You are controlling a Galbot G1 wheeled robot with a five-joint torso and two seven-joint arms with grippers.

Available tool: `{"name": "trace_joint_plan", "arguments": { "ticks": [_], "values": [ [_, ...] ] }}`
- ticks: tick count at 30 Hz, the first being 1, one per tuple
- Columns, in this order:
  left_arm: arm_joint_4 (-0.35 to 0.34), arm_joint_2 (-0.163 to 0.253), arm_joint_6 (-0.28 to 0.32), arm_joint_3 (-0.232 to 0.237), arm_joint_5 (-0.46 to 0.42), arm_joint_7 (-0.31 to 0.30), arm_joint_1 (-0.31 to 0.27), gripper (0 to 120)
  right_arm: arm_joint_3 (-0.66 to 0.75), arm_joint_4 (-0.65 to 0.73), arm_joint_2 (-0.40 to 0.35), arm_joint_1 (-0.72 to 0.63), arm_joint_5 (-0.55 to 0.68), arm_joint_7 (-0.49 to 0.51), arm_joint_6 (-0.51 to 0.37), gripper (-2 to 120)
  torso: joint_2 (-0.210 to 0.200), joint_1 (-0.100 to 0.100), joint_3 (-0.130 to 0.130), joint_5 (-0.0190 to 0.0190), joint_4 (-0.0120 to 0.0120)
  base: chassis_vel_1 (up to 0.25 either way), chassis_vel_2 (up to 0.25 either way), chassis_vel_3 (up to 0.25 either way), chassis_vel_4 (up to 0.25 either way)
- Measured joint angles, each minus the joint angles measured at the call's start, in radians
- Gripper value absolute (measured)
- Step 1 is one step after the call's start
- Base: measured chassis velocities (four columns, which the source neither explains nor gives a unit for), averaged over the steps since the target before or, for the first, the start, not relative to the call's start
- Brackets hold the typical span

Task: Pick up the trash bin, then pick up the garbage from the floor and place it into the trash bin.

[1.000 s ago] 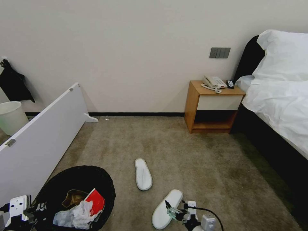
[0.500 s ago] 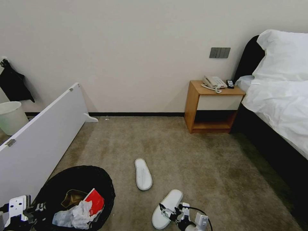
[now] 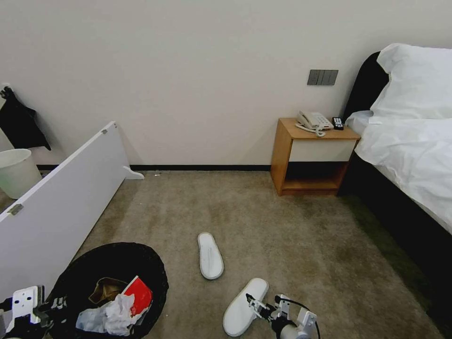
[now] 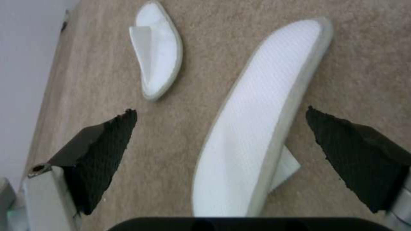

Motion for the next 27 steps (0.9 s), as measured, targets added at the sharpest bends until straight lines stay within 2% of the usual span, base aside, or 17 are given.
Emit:
{"name": "trace_joint_plan", "arguments": {
  "ticks": [27],
  "values": [
    [-0.006, 0.003, 0.000, -0.010, -0.006, 0.002, 0.004, 3, -0.013, -0.084, 0.007, 0.072, 0.066, 0.074, -0.039, 100, 0.000, 0.000, 0.000, 0.0000, 0.0001, 0.000, 0.000, 0.000, 0.000]
  ]
}}
